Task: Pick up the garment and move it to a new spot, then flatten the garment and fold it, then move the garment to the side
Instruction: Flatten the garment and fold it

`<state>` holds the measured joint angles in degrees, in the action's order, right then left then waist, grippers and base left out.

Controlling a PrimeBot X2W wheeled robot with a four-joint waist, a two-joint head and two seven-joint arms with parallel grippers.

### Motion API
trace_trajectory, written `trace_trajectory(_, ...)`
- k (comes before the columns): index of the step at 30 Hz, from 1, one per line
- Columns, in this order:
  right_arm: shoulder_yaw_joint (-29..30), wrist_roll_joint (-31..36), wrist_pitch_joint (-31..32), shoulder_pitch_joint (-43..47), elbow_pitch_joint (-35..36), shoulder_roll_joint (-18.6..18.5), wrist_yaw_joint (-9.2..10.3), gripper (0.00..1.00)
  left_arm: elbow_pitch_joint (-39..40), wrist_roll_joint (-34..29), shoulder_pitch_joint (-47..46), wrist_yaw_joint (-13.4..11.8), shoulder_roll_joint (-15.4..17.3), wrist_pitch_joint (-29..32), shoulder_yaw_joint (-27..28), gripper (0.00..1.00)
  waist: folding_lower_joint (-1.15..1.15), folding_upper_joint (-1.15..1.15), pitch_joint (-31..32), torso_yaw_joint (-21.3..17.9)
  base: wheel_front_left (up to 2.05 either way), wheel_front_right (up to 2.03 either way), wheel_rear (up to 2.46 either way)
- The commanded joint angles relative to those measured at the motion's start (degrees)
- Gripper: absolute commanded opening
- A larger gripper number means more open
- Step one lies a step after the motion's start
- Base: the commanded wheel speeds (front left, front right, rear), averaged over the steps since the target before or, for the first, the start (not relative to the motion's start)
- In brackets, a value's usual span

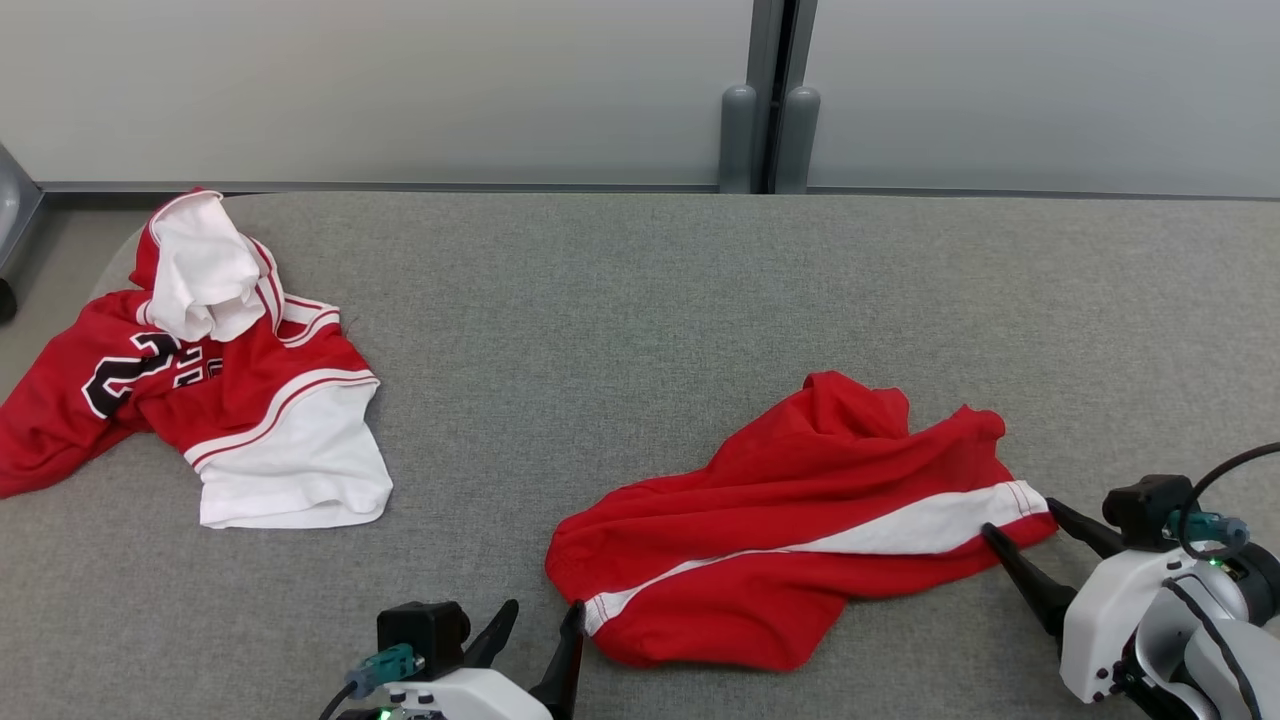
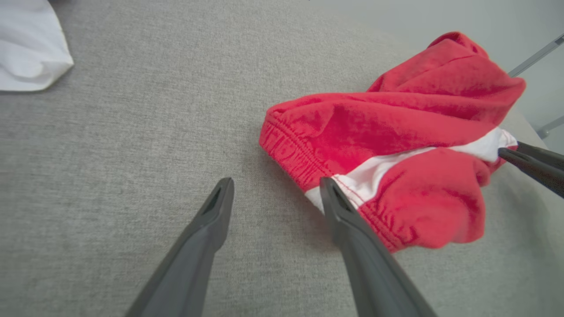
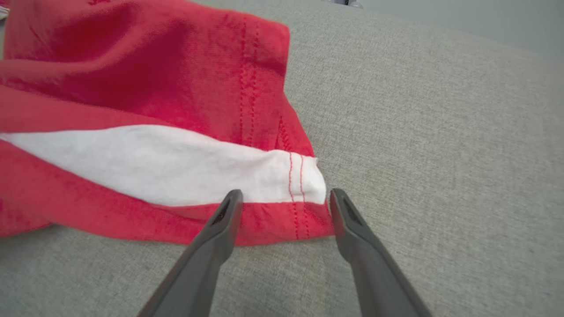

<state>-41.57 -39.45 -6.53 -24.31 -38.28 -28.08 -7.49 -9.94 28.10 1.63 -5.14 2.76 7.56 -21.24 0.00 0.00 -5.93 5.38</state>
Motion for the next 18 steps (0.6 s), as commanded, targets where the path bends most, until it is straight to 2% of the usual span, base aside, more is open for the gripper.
trace_trajectory(1, -0.83, -0.86, -0.73, -0.91, -0.52, -0.5, -0.01, 1.0, 0.23, 0.71, -1.32, -0.19, 0.24, 0.03, -0.25, 1.0, 0.0, 0.0, -0.19, 0.09, 0.0, 0.0, 0.0)
trace_trajectory(8, -4.56, -3.82, -2.6, -2.62, -2.1, -1.25, -0.01, 1.0, 1.13, 5.36, -1.69, 0.02, 0.25, 0.98, -2.03, 1.0, 0.0, 0.0, -0.65, -0.1, 0.0, 0.0, 0.0)
trace_trajectory(18, -9.18, -6.75, -4.79, -4.89, -3.52, -1.81, -0.01, 1.0, -0.44, 7.65, -1.96, -0.15, 0.34, 3.89, -3.47, 1.0, 0.0, 0.0, -1.02, -0.14, 0.0, 0.0, 0.0)
